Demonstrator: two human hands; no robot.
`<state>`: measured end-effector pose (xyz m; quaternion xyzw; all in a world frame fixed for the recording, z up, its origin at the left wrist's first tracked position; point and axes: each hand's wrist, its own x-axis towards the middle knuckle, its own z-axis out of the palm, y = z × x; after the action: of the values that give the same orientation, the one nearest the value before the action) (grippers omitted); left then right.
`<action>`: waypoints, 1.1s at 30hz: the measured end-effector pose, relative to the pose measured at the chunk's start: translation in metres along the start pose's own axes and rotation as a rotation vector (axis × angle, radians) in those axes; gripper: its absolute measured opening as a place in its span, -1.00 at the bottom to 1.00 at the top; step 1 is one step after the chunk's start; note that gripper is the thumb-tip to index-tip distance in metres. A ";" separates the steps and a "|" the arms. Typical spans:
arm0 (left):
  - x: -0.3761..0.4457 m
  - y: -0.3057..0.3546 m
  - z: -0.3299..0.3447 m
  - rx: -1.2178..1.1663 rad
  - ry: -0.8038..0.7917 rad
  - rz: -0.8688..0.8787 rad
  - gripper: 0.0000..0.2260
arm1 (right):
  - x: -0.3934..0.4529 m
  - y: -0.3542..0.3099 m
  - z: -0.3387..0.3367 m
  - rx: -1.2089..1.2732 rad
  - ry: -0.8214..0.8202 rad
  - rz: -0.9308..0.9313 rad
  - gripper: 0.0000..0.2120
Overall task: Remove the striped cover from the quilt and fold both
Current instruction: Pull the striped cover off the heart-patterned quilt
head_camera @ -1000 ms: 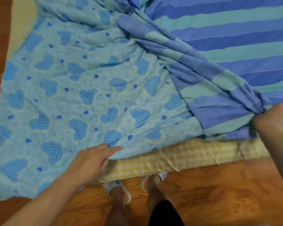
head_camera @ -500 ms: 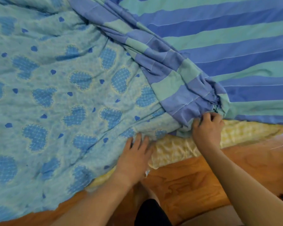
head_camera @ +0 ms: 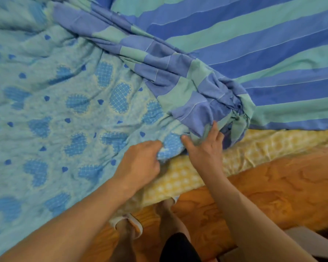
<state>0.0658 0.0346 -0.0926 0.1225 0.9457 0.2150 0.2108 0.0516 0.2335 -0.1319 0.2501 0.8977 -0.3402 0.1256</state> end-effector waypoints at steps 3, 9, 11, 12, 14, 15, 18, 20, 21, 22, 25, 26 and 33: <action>-0.042 0.027 0.007 -0.185 -0.207 0.042 -0.77 | 0.010 -0.003 -0.006 0.223 -0.006 0.093 -0.49; -0.060 0.013 0.034 -0.078 -0.266 0.085 -0.65 | 0.075 0.043 -0.117 -0.344 0.233 0.081 -0.79; -0.065 0.000 0.042 -0.068 -0.232 0.091 -0.62 | 0.125 0.051 -0.162 -0.334 0.330 0.278 -0.67; -0.065 -0.005 0.046 -0.073 -0.249 0.060 -0.60 | 0.139 0.045 -0.170 -0.341 0.320 0.321 -0.57; -0.063 -0.004 0.055 -0.107 -0.310 -0.005 -0.57 | 0.136 0.020 -0.154 -0.376 0.291 0.231 -0.48; -0.064 0.002 0.061 -0.124 -0.360 -0.004 -0.57 | 0.123 0.007 -0.136 -0.420 0.303 0.139 -0.46; -0.073 0.035 0.080 -0.255 -0.505 0.120 -0.55 | 0.052 -0.030 -0.064 -0.464 0.332 -0.266 -0.41; -0.088 0.043 0.086 -0.385 -0.564 0.150 -0.53 | 0.000 -0.047 -0.007 -0.385 0.157 -0.547 -0.47; -0.098 0.035 0.084 -0.429 -0.495 0.130 -0.54 | -0.024 -0.052 0.020 -0.359 0.001 -0.623 -0.50; -0.109 0.018 0.078 -0.455 -0.349 0.079 -0.58 | -0.044 -0.055 0.044 -0.371 -0.191 -0.640 -0.50; -0.163 -0.080 0.051 -0.408 0.162 -0.281 -0.66 | -0.088 -0.050 0.096 -0.706 -0.542 -0.523 -0.40; -0.183 -0.119 0.041 -0.329 0.255 -0.440 -0.65 | -0.094 -0.044 0.103 -0.815 -0.556 -0.455 -0.38; -0.401 -0.402 -0.021 -0.204 0.206 -1.376 -0.36 | -0.179 -0.134 0.197 -0.805 -0.427 -0.307 -0.45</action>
<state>0.3526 -0.4553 -0.1209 -0.5452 0.7987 0.1308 0.2186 0.1414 -0.0508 -0.1328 -0.0293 0.9388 -0.0241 0.3424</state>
